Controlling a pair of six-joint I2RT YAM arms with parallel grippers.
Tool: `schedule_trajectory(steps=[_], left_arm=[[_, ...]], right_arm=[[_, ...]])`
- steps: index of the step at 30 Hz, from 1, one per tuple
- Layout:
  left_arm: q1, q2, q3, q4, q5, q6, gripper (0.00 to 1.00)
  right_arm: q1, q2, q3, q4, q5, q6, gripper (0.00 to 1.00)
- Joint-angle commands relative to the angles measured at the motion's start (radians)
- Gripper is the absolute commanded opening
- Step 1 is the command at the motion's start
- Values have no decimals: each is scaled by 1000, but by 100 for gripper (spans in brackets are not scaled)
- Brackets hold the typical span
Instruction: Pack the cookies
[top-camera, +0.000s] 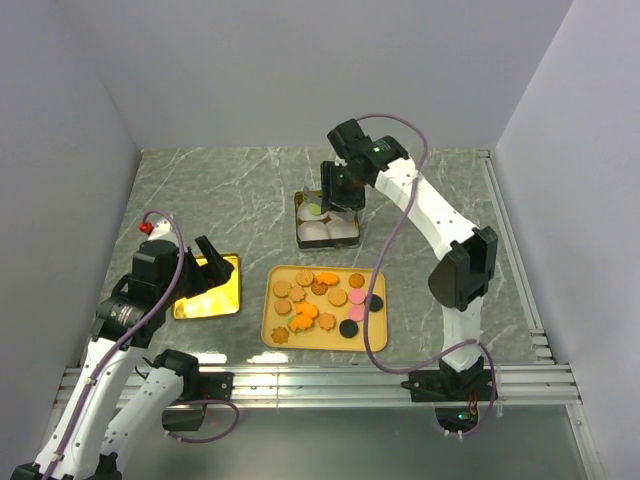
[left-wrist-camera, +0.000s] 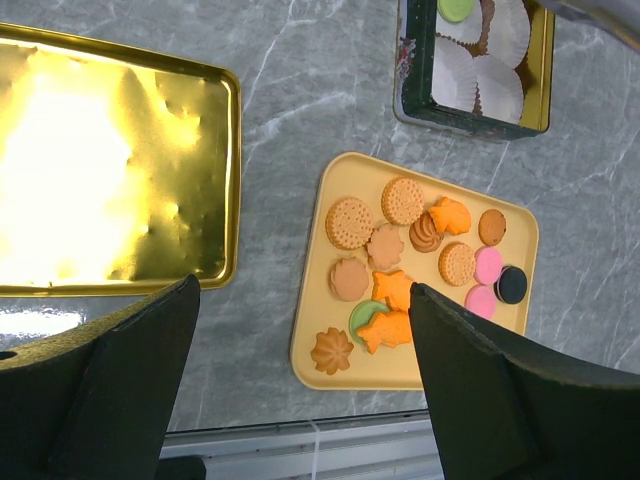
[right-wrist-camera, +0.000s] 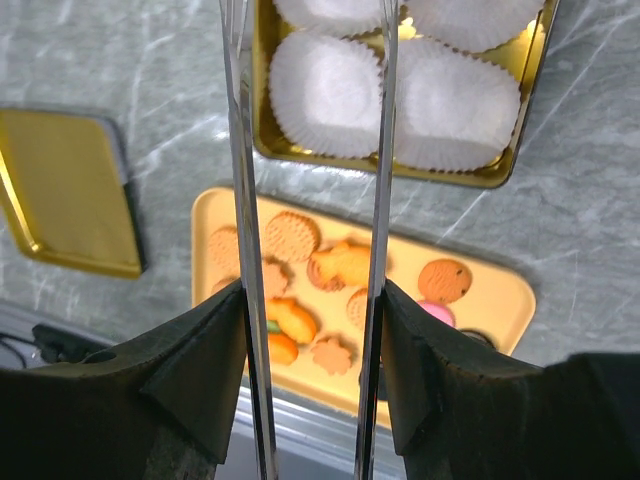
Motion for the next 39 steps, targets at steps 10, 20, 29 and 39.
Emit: schedule_trajectory(steps=[10, 20, 29, 39], left_arm=[[-3, -7, 1, 14, -19, -14, 89], [-3, -10, 1, 20, -17, -16, 87], [-3, -16, 1, 18, -26, -22, 86], [-3, -31, 4, 6, -56, -37, 86]], right_arm=[[192, -328, -279, -38, 65, -10, 57], [358, -571, -612, 8, -2, 80, 56], [502, -573, -614, -15, 24, 99, 56], [583, -403, -512, -29, 32, 51, 55]])
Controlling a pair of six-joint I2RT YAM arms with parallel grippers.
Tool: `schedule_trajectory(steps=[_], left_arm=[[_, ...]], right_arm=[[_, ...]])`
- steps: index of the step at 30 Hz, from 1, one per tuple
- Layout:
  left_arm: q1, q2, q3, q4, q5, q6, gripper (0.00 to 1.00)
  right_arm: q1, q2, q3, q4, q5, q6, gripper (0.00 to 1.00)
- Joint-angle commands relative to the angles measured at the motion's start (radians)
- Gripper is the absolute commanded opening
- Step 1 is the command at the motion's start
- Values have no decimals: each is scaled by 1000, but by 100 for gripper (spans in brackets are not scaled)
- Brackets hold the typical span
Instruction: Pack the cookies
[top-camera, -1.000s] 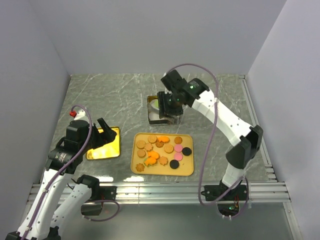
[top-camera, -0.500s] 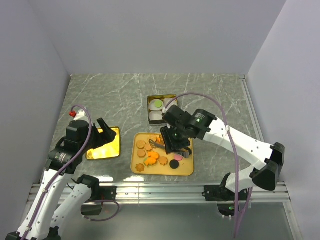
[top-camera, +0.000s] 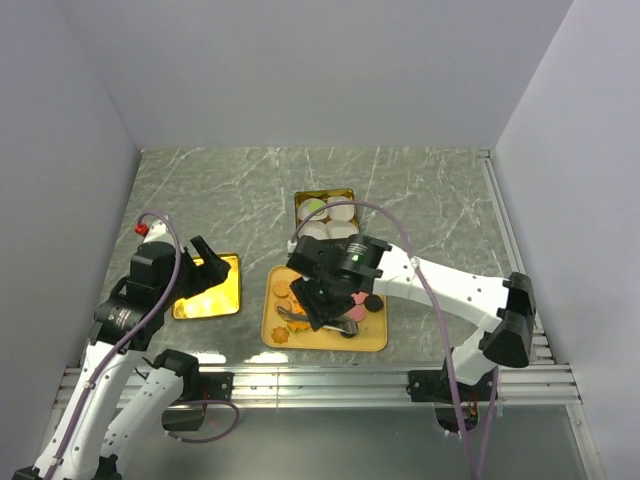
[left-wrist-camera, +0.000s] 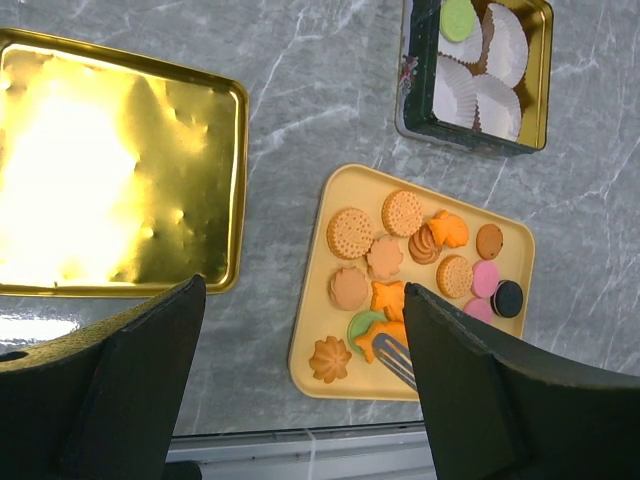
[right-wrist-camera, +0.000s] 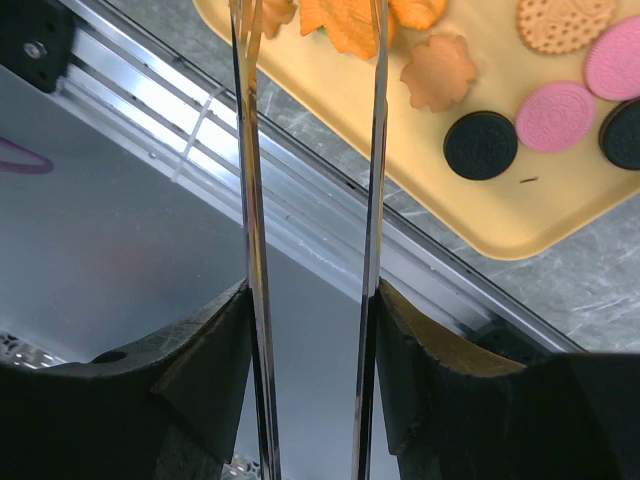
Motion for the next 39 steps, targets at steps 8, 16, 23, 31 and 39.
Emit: schedule_trajectory(steps=[8, 16, 23, 31, 39], left_arm=[[-3, -24, 5, -2, -43, -23, 86], [-3, -29, 5, -6, -49, -26, 86], [-3, -30, 7, -8, -52, -28, 86], [-3, -27, 5, -8, -49, -28, 86], [-3, -20, 5, -5, -43, -23, 86]], right_arm=[[10, 131, 121, -12, 4, -60, 55], [9, 199, 181, -42, 13, -92, 55], [9, 253, 218, -66, 21, -101, 54], [9, 279, 242, -74, 27, -103, 54], [7, 309, 265, -75, 32, -109, 54]])
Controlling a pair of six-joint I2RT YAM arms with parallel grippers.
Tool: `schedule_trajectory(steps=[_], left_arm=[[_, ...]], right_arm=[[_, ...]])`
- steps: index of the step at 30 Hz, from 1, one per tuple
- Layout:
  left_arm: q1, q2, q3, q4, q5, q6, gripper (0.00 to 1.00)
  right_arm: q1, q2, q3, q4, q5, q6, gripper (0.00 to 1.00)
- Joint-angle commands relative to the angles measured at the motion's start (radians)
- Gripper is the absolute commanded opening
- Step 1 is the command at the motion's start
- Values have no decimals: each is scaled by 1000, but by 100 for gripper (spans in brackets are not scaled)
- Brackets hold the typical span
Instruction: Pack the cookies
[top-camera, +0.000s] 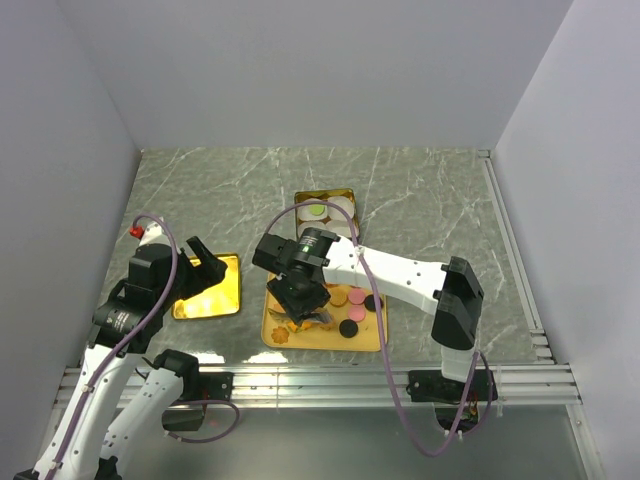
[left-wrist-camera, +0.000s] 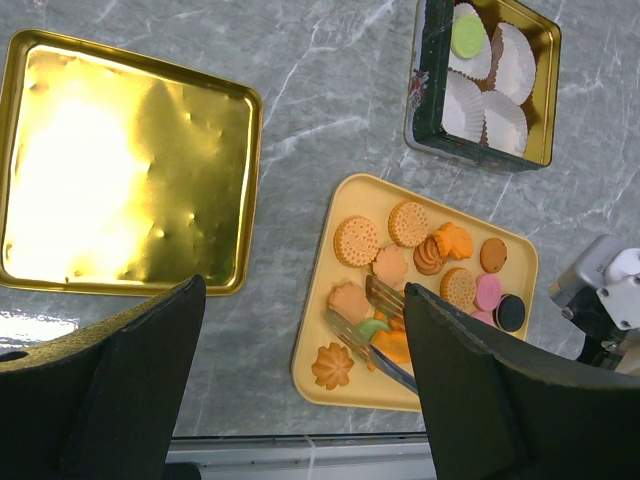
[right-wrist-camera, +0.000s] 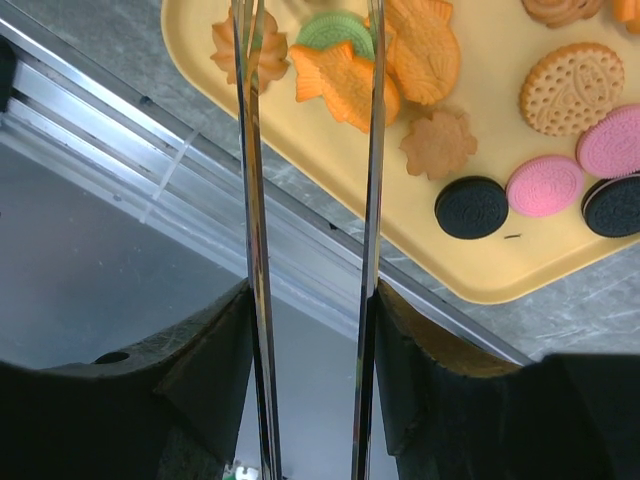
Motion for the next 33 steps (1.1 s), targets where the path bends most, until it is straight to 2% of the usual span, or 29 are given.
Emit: schedule_trajectory(steps=[1, 9, 16, 27, 33], left_arm=[[-3, -1, 5, 8, -2, -2, 86], [-3, 0, 5, 9, -2, -2, 86], [-3, 3, 5, 8, -3, -2, 86], [-3, 5, 5, 6, -5, -3, 85], [-3, 6, 7, 8, -8, -6, 85]], right_arm=[[2, 17, 51, -9, 13, -9, 54], [3, 19, 33, -1, 9, -17, 52], [2, 14, 53, -6, 18, -20, 45], [-23, -10, 225, -92, 55, -14, 41], [-124, -26, 280, -90, 33, -40, 41]])
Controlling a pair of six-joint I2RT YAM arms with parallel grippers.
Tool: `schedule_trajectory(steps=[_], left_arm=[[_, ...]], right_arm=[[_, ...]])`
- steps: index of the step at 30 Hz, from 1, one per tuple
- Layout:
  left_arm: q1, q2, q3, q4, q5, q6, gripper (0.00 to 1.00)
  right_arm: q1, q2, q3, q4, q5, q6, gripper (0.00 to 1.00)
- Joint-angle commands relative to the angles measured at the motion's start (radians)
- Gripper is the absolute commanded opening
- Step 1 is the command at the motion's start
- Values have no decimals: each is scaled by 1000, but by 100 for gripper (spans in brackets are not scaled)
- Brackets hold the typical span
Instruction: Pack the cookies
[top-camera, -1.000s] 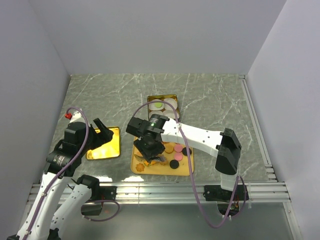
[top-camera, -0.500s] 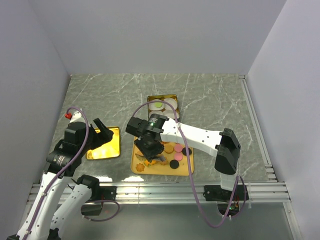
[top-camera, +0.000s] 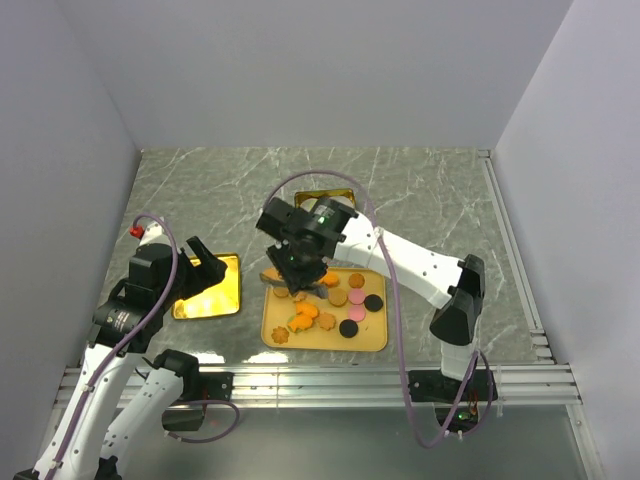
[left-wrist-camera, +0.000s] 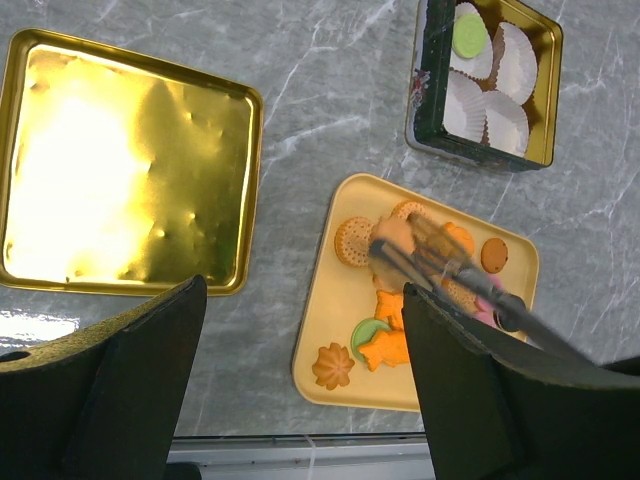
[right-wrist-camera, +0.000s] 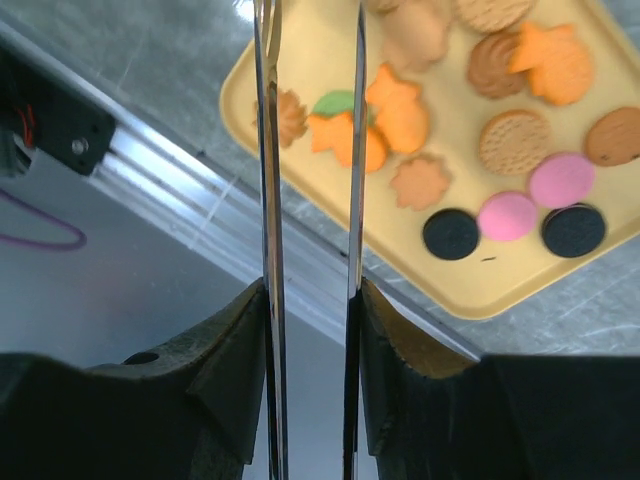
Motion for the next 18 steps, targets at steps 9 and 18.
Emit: schedule_trajectory(steps=[9, 18], left_arm=[[-3, 7, 7, 3, -13, -9, 85], [-3, 17, 5, -2, -18, -12, 85]], right_arm=[[-292, -2, 170, -28, 14, -114, 40], [-490, 89, 268, 18, -14, -117, 39]])
